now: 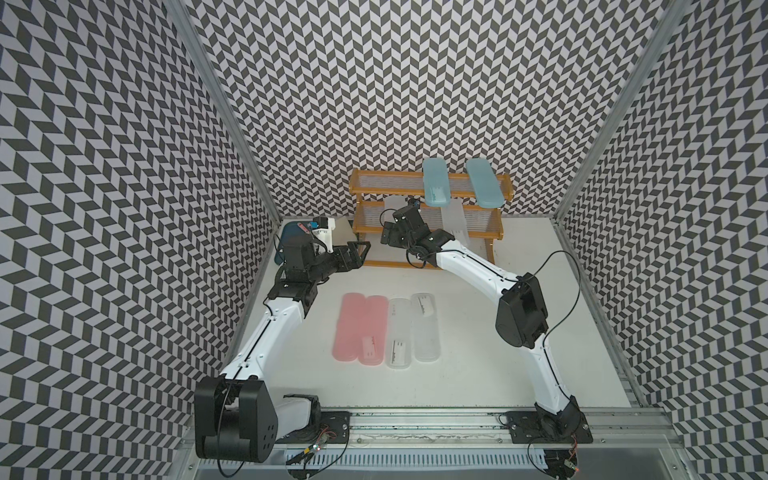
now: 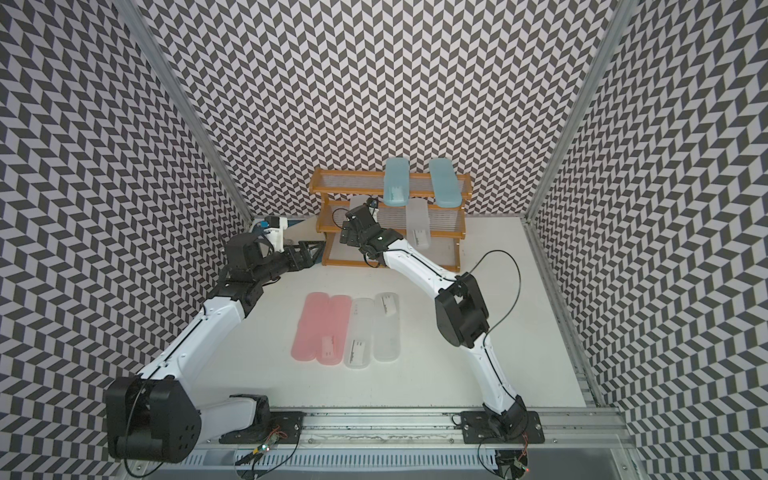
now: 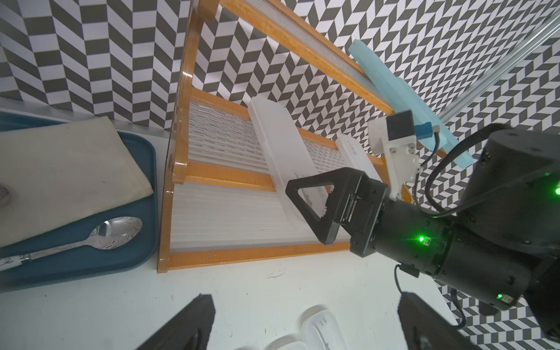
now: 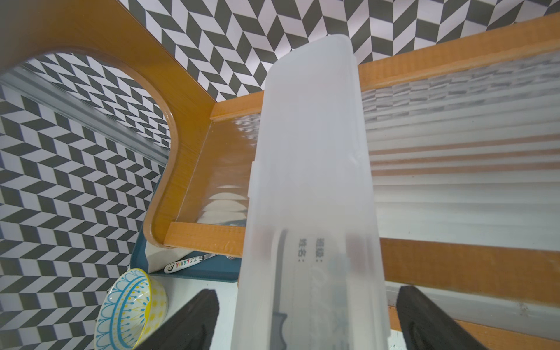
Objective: Place the pencil cases on the shelf according to color
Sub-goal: Place the pencil case on the shelf, then adjust the pencil case at the center of the board.
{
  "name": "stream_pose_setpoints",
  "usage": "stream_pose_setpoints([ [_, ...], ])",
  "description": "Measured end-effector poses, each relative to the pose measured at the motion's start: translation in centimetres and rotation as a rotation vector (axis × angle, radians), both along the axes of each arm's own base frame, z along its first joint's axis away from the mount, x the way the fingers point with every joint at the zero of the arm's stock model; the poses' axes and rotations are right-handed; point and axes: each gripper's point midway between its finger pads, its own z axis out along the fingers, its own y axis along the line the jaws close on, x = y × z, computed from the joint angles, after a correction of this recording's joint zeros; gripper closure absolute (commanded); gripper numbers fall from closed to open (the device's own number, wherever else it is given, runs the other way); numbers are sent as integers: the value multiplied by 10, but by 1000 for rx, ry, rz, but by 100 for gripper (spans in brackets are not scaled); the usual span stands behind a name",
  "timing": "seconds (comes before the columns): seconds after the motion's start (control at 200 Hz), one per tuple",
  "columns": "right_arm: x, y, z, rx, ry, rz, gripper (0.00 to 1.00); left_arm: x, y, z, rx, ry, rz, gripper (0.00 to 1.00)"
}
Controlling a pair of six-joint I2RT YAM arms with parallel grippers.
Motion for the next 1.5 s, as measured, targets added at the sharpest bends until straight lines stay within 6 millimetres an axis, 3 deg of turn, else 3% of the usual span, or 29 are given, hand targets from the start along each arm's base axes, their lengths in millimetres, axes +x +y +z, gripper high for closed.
stream_pose_setpoints([
  [0.2, -20, 1, 10, 22, 16, 45, 1, 0, 0, 0, -1, 2, -2, 0],
  [0.335, -42, -3, 36, 48, -5, 64, 0, 0, 0, -1, 1, 2, 0, 0],
  [0.506, -75, -11, 64, 83, -22, 91, 1, 1, 0, -1, 4, 2, 6, 0],
  [0.651, -114, -19, 63, 83, -9, 130, 0, -1, -5, 1, 27, -18, -3, 1],
  [0.796, -165, -42, 40, 55, 24, 168, 0, -16, -21, 14, 70, -84, -25, 0],
  [1.041, -244, -106, -6, 36, 64, 160, 0, -40, -41, 35, 129, -176, -39, 0],
  [1.147, -266, -134, -49, 4, 130, 132, 0, -43, -37, 29, 140, -161, -22, 0],
  [1.292, -293, -161, -111, -59, 261, 116, 0, -47, -30, 0, 176, -88, -3, 0],
  [1.377, -304, -164, -133, -74, 322, 124, 0, -47, -29, -7, 189, -69, 4, 0],
  [1.502, -307, -155, -150, -83, 367, 146, 0, -47, -28, -9, 194, -60, 7, 0],
])
